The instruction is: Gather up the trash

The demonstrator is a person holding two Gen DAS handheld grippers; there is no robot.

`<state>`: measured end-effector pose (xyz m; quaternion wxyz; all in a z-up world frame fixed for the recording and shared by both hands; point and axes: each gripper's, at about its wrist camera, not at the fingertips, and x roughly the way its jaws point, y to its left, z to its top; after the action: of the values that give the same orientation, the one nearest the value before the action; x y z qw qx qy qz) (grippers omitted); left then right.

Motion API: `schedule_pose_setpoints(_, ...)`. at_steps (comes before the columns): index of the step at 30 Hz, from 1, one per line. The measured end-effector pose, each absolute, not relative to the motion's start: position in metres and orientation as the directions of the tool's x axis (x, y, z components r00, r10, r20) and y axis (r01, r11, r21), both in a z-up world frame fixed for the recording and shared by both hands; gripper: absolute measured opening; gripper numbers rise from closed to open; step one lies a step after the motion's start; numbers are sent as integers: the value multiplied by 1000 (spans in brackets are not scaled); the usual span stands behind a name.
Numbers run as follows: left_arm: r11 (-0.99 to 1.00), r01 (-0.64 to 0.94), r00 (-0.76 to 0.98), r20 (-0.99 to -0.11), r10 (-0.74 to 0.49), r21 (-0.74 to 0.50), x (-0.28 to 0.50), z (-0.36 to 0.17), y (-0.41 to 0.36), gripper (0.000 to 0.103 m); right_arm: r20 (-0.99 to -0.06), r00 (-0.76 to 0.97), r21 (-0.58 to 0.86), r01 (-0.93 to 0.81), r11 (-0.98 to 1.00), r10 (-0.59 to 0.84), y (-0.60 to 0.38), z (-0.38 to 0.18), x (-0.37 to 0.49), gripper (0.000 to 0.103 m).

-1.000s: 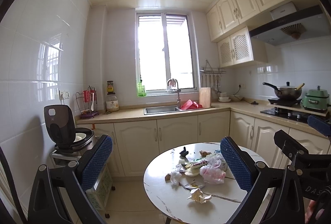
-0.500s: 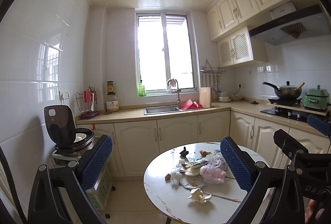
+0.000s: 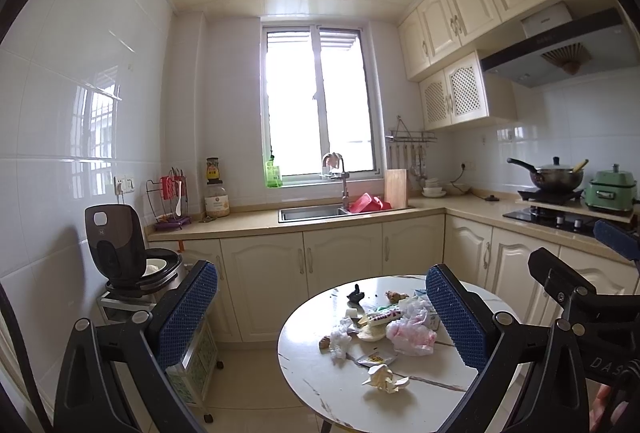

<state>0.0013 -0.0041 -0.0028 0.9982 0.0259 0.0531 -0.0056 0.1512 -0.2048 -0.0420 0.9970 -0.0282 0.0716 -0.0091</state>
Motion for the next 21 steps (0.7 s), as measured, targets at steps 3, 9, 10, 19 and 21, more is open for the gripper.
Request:
schedule_pose_setpoints(3, 999, 14, 994, -107, -9, 51, 1, -3, -4, 102, -143, 989, -57, 14, 998, -22, -205, -42, 151, 103)
schedule_pose_setpoints(9, 998, 17, 993, -115, -11, 53, 7, -4, -5, 102, -143, 990, -56, 12, 998, -19, -204, -41, 153, 103)
schedule_pose_setpoints(10, 998, 17, 993, -118, -10, 54, 9, -5, -4, 102, -145, 989, -56, 11, 998, -19, -204, -41, 154, 103)
schedule_pose_setpoints(19, 997, 25, 987, -159, -14, 66, 38, -14, -7, 102, -178, 984, -39, 9, 999, -16, -214, -52, 172, 103)
schedule_pose_setpoints(21, 997, 29, 985, -169, -18, 66, 48, -16, -8, 102, -188, 982, -36, 7, 999, -14, -216, -56, 178, 103)
